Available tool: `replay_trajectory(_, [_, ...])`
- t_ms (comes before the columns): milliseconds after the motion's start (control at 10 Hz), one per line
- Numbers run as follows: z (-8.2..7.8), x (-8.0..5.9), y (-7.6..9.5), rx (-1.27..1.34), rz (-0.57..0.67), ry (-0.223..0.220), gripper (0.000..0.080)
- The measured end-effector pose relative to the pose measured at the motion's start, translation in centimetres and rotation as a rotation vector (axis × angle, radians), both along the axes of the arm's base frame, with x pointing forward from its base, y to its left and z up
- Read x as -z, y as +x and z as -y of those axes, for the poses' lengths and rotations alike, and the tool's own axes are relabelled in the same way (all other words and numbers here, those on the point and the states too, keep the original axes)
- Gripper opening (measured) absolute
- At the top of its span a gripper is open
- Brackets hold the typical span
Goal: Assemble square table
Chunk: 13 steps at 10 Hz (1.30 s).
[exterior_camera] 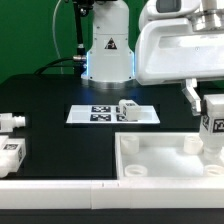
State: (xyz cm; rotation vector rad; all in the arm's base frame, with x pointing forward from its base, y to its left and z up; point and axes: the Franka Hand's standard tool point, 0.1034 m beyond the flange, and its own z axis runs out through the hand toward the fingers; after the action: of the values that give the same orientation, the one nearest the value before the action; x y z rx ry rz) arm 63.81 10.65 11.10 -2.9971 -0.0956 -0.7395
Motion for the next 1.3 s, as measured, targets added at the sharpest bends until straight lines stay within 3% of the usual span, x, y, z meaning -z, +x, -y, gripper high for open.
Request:
replay_trajectory(400, [-1.5, 1.2, -0.3, -0.022, 0.043, -0.006, 0.0287])
replay_trajectory(1300, [-0.7, 1.6, -0.5, -0.016, 0.053, -0.013, 0.0287])
